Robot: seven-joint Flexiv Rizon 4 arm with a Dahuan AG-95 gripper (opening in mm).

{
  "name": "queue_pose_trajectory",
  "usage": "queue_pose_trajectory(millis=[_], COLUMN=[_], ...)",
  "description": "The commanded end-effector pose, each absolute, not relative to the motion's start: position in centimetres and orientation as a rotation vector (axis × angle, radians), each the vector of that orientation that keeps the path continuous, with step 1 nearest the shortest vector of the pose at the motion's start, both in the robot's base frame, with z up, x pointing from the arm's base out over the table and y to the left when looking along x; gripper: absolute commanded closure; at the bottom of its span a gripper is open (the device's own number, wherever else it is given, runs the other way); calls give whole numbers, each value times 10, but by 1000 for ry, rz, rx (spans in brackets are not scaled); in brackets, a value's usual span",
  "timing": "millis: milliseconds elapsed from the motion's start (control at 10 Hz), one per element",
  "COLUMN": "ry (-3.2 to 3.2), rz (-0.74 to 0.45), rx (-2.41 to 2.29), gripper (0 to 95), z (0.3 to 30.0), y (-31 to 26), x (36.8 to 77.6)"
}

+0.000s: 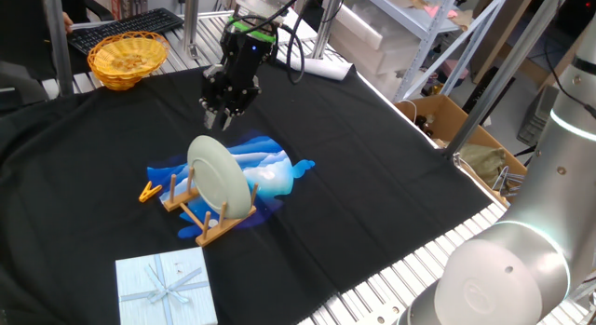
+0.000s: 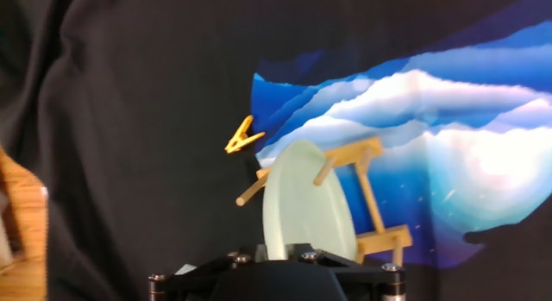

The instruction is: Put the dish on the dish rack

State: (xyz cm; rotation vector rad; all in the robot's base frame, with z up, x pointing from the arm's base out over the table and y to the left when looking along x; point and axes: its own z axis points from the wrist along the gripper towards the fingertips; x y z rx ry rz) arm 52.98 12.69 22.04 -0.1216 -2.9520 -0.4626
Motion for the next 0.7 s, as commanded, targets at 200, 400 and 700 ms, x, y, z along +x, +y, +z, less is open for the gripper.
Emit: queue_pose_trajectory(millis=[200, 400, 700], ry=[-3070, -3124, -3151], rz=[-297, -181, -97], rx=[-59, 25, 98], gripper=[950, 950, 950], z=[220, 220, 220], y=[120, 120, 120], x=[529, 529, 529])
